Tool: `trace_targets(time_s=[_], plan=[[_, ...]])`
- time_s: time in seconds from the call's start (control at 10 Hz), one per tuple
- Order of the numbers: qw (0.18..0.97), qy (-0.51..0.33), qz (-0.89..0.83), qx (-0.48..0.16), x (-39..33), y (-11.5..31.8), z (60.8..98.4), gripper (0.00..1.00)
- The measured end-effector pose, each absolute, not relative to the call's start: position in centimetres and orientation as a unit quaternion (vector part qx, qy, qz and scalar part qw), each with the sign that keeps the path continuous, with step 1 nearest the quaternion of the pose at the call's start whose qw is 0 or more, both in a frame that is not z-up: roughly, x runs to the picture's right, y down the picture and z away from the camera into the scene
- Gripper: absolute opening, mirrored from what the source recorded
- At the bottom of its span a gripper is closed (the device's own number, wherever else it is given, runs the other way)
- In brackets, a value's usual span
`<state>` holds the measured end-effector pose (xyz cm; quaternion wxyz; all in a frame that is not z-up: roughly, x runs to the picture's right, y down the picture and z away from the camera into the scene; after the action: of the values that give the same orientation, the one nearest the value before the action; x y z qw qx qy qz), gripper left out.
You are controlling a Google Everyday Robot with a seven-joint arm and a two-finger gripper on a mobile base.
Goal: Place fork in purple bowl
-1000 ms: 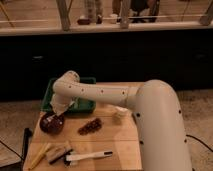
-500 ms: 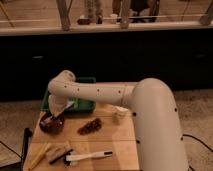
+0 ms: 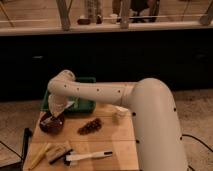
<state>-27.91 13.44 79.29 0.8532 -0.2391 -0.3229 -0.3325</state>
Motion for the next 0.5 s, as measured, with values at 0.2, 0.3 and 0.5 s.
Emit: trace_targets(time_s=[0.2,0.3,0.5], plan=[[0.851,-0.327,-0.333,-0.242,-28.00,13.61,79.33,0.28],[0.850,-0.328,-0.333,-0.244,-28.02,13.73,79.36,0.39],[0.849,-0.330,-0.331,-0.246,-28.03,13.89,79.45,0.60]])
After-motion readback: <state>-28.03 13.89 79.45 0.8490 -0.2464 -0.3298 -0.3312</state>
